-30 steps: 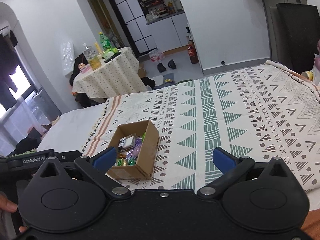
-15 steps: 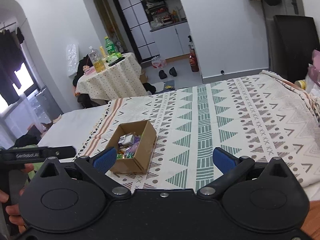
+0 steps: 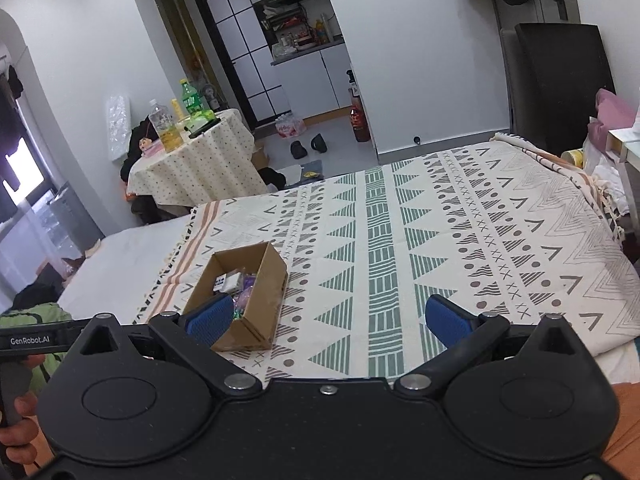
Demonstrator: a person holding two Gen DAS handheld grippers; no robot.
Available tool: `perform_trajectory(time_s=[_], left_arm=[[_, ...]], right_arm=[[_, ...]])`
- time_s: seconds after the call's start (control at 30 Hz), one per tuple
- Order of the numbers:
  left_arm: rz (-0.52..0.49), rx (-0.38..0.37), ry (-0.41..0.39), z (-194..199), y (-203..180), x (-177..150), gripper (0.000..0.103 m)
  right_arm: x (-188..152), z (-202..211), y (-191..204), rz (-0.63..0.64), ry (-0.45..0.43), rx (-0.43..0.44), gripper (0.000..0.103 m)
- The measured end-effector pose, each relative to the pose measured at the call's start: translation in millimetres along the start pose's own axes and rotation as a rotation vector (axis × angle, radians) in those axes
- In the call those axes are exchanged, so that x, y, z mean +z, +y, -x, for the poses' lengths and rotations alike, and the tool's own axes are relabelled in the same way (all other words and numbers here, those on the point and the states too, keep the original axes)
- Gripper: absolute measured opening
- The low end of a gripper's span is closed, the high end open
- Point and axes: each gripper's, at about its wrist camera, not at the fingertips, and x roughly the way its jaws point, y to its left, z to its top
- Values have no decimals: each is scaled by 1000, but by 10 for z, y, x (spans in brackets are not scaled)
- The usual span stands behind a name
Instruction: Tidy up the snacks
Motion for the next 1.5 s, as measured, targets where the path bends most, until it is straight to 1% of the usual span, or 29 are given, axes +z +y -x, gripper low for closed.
perform_trajectory(time_s=[0.27,0.57,0.73,0.83,1.5], left_arm=[[1,0,-10,14,60,-12,103],[4,-1,-11,19,90,-13,103],[-1,2,-18,35,118,-9,103],[1,2,-18,35,120,-10,103],[-8,7,-16,31,118,-15,103]], right_arm=[[-16,12,27,17,7,3,103],[-13,38,164,51,10,7,103],[-17,47,219,64,-5,6,103],[-21,36,250,70,4,9,103],[-47,45,238,62,-2,0,103]])
